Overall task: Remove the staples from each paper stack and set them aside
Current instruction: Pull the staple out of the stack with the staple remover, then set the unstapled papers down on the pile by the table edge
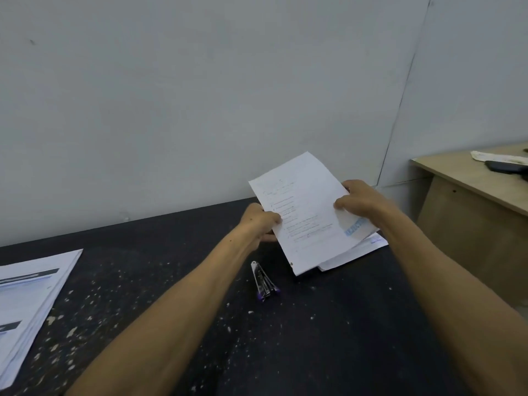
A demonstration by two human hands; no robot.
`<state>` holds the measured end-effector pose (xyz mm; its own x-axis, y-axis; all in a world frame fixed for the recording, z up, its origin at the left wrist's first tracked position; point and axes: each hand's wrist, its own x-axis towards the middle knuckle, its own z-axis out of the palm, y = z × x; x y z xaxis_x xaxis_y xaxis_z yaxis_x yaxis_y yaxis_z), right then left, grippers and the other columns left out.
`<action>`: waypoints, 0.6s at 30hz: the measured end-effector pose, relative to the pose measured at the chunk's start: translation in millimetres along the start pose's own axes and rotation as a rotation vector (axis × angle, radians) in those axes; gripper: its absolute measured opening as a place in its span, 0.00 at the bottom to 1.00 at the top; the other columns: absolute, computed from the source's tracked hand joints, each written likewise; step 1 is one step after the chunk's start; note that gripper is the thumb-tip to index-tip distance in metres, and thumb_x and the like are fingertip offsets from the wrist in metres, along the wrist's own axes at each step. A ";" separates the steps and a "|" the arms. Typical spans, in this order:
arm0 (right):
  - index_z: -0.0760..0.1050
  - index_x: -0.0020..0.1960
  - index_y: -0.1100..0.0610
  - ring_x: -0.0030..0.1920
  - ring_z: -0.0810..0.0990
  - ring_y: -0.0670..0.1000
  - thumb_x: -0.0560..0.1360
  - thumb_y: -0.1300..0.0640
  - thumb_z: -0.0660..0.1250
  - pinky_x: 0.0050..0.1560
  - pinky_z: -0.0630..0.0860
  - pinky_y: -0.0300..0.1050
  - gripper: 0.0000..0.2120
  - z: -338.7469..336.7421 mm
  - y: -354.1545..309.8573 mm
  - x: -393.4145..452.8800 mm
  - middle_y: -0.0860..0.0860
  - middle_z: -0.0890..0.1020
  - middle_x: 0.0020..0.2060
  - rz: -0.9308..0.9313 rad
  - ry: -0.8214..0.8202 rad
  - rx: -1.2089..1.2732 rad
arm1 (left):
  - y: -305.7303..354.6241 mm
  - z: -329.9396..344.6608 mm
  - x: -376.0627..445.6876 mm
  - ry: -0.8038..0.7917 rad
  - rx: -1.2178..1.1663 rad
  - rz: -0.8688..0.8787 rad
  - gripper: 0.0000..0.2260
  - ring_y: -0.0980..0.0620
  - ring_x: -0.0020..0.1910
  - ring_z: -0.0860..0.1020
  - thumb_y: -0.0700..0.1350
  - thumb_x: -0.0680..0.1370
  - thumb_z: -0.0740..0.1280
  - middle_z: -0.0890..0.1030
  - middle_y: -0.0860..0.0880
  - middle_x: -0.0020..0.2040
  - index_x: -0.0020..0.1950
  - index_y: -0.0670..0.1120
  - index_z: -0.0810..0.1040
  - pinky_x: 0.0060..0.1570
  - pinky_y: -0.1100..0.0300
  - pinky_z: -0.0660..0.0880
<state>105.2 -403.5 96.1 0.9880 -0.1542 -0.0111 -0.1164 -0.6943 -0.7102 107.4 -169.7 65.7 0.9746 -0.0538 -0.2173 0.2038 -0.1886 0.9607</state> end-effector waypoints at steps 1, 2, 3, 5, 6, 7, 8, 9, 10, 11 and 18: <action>0.76 0.58 0.58 0.49 0.80 0.59 0.78 0.62 0.67 0.46 0.73 0.47 0.08 -4.2 5.7 6.7 0.57 0.81 0.53 0.007 0.008 -0.050 | -2.7 9.1 9.2 0.000 0.011 -0.021 0.07 0.47 0.53 0.85 0.31 0.80 0.67 0.84 0.46 0.58 0.53 0.43 0.78 0.42 0.53 0.84; 0.76 0.58 0.58 0.49 0.80 0.59 0.78 0.62 0.67 0.44 0.73 0.46 0.09 -6.7 10.8 13.0 0.57 0.81 0.53 0.014 0.013 -0.099 | -6.3 16.8 17.2 0.004 0.018 -0.036 0.08 0.46 0.54 0.85 0.31 0.80 0.68 0.84 0.46 0.60 0.55 0.42 0.79 0.44 0.52 0.85; 0.76 0.59 0.59 0.49 0.80 0.58 0.78 0.62 0.68 0.41 0.72 0.45 0.10 -8.0 16.3 19.7 0.57 0.81 0.53 0.019 0.017 -0.146 | -10.1 23.9 24.4 0.008 0.024 -0.048 0.09 0.45 0.54 0.85 0.31 0.79 0.68 0.84 0.45 0.61 0.57 0.40 0.79 0.45 0.51 0.86; 0.76 0.61 0.61 0.48 0.79 0.57 0.78 0.61 0.68 0.38 0.71 0.44 0.12 -8.0 26.8 31.9 0.58 0.81 0.53 0.026 0.021 -0.222 | -15.3 36.8 35.2 0.019 0.051 -0.062 0.12 0.45 0.54 0.85 0.31 0.78 0.69 0.83 0.45 0.61 0.61 0.39 0.79 0.41 0.53 0.86; 0.76 0.61 0.62 0.48 0.79 0.57 0.78 0.61 0.68 0.40 0.71 0.44 0.13 -6.1 32.6 38.0 0.59 0.81 0.54 0.036 0.015 -0.239 | -16.8 41.7 38.6 0.025 0.075 -0.063 0.13 0.45 0.54 0.85 0.31 0.78 0.69 0.83 0.45 0.62 0.62 0.39 0.78 0.38 0.55 0.85; 0.76 0.61 0.62 0.49 0.78 0.58 0.78 0.61 0.69 0.42 0.72 0.45 0.13 -2.8 38.7 43.4 0.59 0.81 0.55 0.053 0.003 -0.248 | -18.2 45.0 40.8 0.033 0.108 -0.059 0.14 0.46 0.54 0.84 0.31 0.78 0.69 0.83 0.46 0.62 0.63 0.39 0.78 0.35 0.58 0.83; 0.76 0.61 0.62 0.48 0.78 0.58 0.78 0.60 0.69 0.42 0.72 0.45 0.13 0.9 44.5 47.1 0.59 0.81 0.55 0.069 -0.010 -0.260 | -19.7 47.4 43.0 0.040 0.150 -0.052 0.14 0.46 0.55 0.83 0.32 0.78 0.70 0.82 0.47 0.62 0.63 0.40 0.78 0.34 0.59 0.82; 0.76 0.60 0.62 0.48 0.79 0.57 0.78 0.59 0.69 0.41 0.72 0.45 0.13 4.4 49.9 49.9 0.59 0.81 0.54 0.085 -0.020 -0.277 | -21.2 49.2 46.0 0.045 0.199 -0.043 0.15 0.47 0.55 0.83 0.33 0.78 0.70 0.81 0.48 0.61 0.64 0.40 0.78 0.33 0.61 0.80; 0.76 0.60 0.62 0.47 0.79 0.57 0.78 0.59 0.69 0.39 0.73 0.44 0.12 7.6 55.9 52.6 0.58 0.81 0.53 0.099 -0.030 -0.291 | -22.9 51.1 50.0 0.051 0.246 -0.033 0.15 0.48 0.54 0.82 0.33 0.78 0.71 0.81 0.49 0.61 0.64 0.40 0.78 0.33 0.61 0.80; 0.76 0.59 0.61 0.46 0.80 0.57 0.78 0.58 0.70 0.39 0.74 0.45 0.12 10.7 62.0 55.1 0.58 0.81 0.52 0.110 -0.038 -0.301 | -24.9 52.4 54.0 0.055 0.291 -0.023 0.16 0.49 0.53 0.82 0.34 0.77 0.72 0.81 0.49 0.62 0.64 0.41 0.78 0.34 0.61 0.80; 0.73 0.52 0.59 0.41 0.78 0.54 0.78 0.57 0.67 0.37 0.72 0.44 0.06 24.9 89.5 56.7 0.56 0.79 0.46 0.133 -0.011 -0.360 | -38.9 58.3 64.8 0.026 0.551 0.052 0.14 0.47 0.50 0.84 0.38 0.74 0.74 0.83 0.46 0.61 0.60 0.41 0.81 0.51 0.48 0.85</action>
<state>153.3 -456.9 14.3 0.9626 -0.2533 -0.0957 -0.2700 -0.8714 -0.4096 157.2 -223.0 4.1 0.9856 -0.0538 -0.1605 0.0832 -0.6718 0.7361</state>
